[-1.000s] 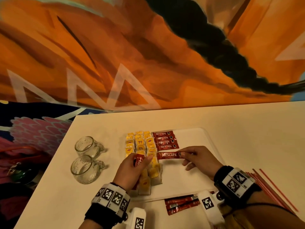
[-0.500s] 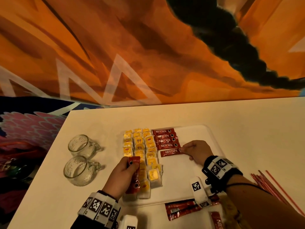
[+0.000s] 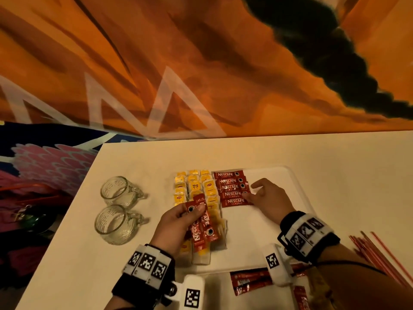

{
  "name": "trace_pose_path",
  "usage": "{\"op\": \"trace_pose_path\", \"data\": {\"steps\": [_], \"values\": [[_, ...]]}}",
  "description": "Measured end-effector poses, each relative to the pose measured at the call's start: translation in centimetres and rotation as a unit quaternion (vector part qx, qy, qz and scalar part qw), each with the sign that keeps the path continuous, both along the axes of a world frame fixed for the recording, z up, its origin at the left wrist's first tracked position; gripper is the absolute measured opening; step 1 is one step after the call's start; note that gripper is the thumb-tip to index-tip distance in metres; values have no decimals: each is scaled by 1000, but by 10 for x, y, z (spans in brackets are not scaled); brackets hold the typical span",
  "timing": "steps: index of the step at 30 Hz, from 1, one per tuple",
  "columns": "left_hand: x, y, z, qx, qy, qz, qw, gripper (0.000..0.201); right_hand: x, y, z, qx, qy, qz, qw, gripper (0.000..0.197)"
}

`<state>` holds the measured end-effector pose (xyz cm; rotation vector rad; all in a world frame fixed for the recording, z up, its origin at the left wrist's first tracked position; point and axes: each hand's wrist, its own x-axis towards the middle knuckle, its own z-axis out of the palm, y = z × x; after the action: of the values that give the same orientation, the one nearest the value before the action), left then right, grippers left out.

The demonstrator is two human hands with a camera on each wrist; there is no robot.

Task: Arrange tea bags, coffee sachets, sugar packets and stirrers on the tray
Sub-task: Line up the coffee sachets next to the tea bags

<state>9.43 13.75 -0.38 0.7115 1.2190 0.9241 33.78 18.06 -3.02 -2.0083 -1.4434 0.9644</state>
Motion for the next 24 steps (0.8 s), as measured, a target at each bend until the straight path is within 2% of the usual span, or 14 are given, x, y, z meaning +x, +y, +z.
{"op": "trace_pose_path", "data": {"steps": [2, 4, 7, 9, 11, 15, 18, 21, 24], "values": [[8, 2, 4, 2, -41, 8, 999, 34, -14, -10, 23, 33, 61, 68, 995, 28], [16, 3, 8, 13, -54, 16, 998, 34, -30, -24, 44, 12, 143, 148, 978, 23], [27, 2, 13, 30, -74, 28, 996, 28, -43, -39, 55, -11, 194, 201, 960, 26], [30, 1, 13, 36, -76, 32, 996, 28, -43, -45, 55, -9, 208, 190, 959, 27], [30, -2, 13, 36, -67, 18, 997, 27, -40, -48, 55, -11, 223, 169, 960, 19], [20, -8, 9, 51, 60, -33, 996, 37, -29, -52, 60, 5, 241, 153, 958, 7], [14, -9, 12, 44, 78, -32, 995, 40, -24, -54, 62, 9, 225, 158, 961, 3], [12, -9, 17, 54, 106, -35, 992, 36, -20, -54, 63, 14, 241, 150, 959, 4], [14, -12, 20, 60, 103, -34, 992, 27, -13, -52, 61, 22, 288, 90, 953, 11]]}}
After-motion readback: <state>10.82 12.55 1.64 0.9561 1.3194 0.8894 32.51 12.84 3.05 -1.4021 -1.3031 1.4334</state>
